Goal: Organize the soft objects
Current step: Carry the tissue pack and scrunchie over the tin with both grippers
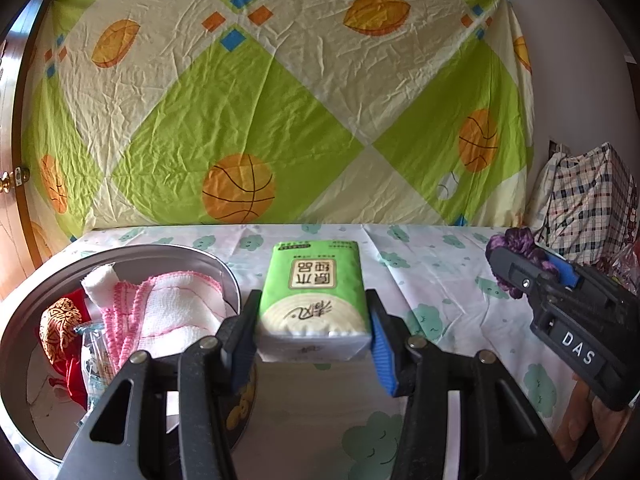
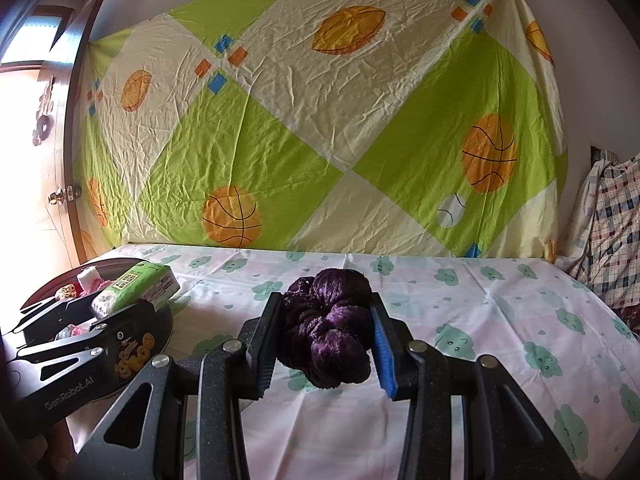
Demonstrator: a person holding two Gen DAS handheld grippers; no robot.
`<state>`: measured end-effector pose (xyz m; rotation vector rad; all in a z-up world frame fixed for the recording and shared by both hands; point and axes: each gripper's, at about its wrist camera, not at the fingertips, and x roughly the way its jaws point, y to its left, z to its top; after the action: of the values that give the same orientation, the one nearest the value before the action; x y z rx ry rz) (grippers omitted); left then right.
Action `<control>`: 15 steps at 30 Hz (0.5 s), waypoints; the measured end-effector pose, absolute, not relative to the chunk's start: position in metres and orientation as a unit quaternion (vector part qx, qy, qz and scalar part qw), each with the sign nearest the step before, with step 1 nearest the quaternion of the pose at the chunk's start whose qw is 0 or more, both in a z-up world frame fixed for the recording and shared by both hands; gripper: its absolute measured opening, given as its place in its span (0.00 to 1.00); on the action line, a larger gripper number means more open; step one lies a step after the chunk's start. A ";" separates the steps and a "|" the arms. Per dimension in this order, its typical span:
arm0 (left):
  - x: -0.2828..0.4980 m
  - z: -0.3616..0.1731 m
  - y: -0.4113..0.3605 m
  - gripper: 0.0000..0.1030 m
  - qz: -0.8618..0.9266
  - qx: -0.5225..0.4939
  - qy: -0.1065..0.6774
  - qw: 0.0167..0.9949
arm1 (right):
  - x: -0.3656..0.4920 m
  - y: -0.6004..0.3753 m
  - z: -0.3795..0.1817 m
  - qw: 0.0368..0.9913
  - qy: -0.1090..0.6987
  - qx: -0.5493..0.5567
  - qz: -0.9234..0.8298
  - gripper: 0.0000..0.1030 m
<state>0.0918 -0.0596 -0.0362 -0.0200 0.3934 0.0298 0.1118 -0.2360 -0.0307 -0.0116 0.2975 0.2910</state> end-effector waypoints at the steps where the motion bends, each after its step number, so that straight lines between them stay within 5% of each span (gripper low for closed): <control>1: 0.091 -0.036 -0.058 0.47 0.016 -0.011 0.196 0.980 | 0.111 -0.235 -0.031 0.978 0.147 -0.005 0.146 0.42; 15: 0.080 -0.035 -0.040 0.47 0.029 -0.022 0.192 0.981 | 0.099 -0.218 -0.031 0.975 0.147 -0.007 0.166 0.42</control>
<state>0.0800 -0.0400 -0.0347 -0.0445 0.3864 0.0580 0.0991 -0.2184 -0.0312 -0.0140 0.2960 0.3350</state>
